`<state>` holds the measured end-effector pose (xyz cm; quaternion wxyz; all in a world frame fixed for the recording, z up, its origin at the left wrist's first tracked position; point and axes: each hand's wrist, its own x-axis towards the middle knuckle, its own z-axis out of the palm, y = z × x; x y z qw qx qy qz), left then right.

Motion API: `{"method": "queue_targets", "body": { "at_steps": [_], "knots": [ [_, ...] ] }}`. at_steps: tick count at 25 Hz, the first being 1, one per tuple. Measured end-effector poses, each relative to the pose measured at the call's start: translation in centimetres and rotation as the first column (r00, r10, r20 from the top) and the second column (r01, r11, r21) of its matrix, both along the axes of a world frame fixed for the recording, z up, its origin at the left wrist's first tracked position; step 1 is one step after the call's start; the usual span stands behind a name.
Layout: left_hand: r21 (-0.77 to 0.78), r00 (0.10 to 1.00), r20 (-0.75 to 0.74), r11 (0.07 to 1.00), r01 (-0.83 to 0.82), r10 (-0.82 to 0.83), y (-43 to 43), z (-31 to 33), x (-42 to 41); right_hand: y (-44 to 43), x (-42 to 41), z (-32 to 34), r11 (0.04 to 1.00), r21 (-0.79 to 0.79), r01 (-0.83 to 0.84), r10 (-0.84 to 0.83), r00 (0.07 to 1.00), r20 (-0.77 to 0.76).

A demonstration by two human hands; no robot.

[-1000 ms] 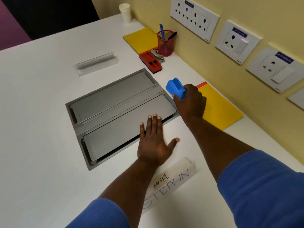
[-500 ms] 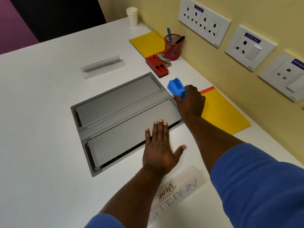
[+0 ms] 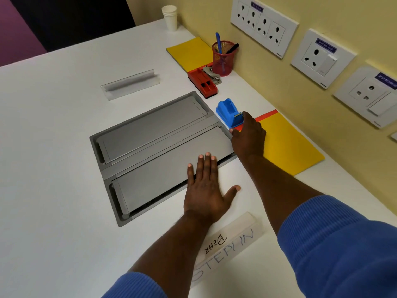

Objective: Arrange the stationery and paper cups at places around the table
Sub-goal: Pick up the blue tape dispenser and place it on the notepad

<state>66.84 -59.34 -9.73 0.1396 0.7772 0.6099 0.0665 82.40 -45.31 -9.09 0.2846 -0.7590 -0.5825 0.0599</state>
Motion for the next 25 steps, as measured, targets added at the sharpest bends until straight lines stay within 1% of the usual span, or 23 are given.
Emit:
{"method": "queue_targets", "body": {
  "at_steps": [9,12,16,19,20,23,25],
  "knots": [
    [-0.014,1.000,0.004,1.000,0.001,-0.001,0.0,0.0,-0.1,-0.8,1.0,0.0,0.999,-0.030,-0.034,0.033,0.999,-0.035],
    [-0.018,1.000,0.012,1.000,0.001,0.000,0.1,0.0,-0.1,-2.1,0.9,0.4,0.999,-0.001,-0.052,0.052,0.998,-0.021],
    [0.001,0.997,0.078,1.000,-0.004,0.004,0.0,0.1,-0.3,-6.3,1.2,1.5,0.995,0.046,-0.083,0.082,0.996,0.023],
    [0.012,0.988,0.152,1.000,-0.026,0.024,-0.1,0.3,-0.6,-10.7,1.5,2.4,0.994,0.037,-0.103,0.102,0.995,0.021],
    [-0.013,0.984,0.177,1.000,-0.029,0.030,0.0,0.8,-0.7,-12.5,1.5,2.9,0.995,0.021,-0.095,0.094,0.995,0.016],
    [-0.162,0.968,0.242,0.986,-0.024,0.063,-0.4,3.2,-1.1,-18.3,2.0,4.7,0.996,-0.041,-0.085,0.085,0.996,-0.001],
    [-0.189,0.975,0.218,0.982,-0.002,0.045,-1.4,5.0,-1.7,-21.8,2.5,5.7,0.992,-0.090,-0.094,0.096,0.995,0.017]
  ]
}}
